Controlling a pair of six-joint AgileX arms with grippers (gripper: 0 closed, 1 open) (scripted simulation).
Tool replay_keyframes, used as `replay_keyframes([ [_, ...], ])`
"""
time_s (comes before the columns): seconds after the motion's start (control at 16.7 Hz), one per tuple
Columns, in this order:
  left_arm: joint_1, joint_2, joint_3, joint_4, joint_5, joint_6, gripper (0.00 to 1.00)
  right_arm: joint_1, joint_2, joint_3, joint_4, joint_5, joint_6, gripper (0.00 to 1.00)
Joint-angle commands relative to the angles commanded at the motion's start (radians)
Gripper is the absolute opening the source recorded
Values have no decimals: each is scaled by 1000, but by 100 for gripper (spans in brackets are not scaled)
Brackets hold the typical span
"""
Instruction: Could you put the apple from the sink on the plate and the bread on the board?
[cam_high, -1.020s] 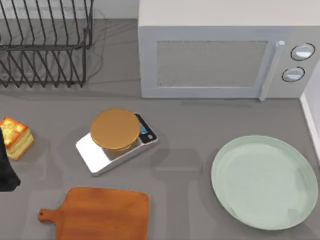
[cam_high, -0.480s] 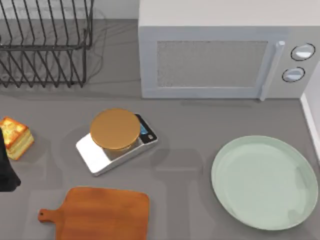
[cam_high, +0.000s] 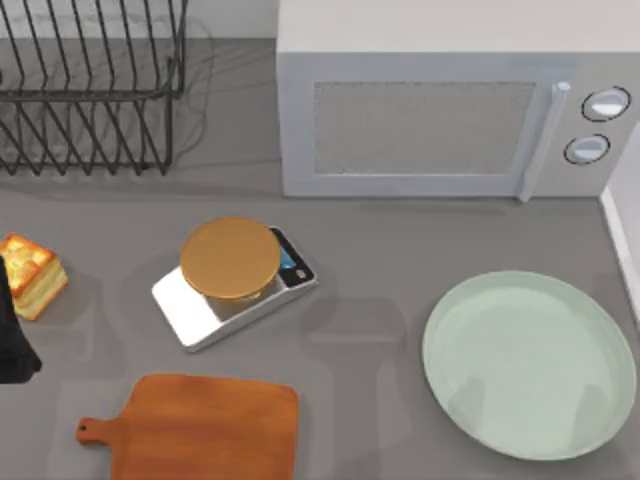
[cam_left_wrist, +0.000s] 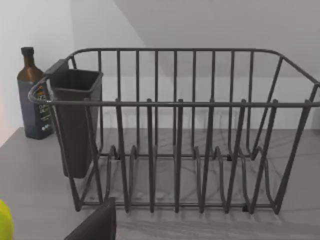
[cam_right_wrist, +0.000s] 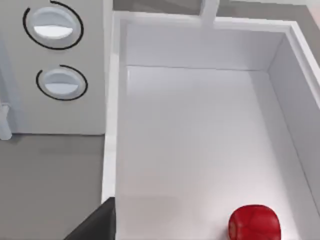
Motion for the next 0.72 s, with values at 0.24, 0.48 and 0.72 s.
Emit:
replay_keyframes([
  [0.24,0,0,0,0,0,0,100,-70,440,329,-214,1,-67,100],
  [0.48,0,0,0,0,0,0,100,-138,874,649,-421,1,-131,100],
  [0.72,0,0,0,0,0,0,100,-193,1231,909,-588,1,-183,100],
])
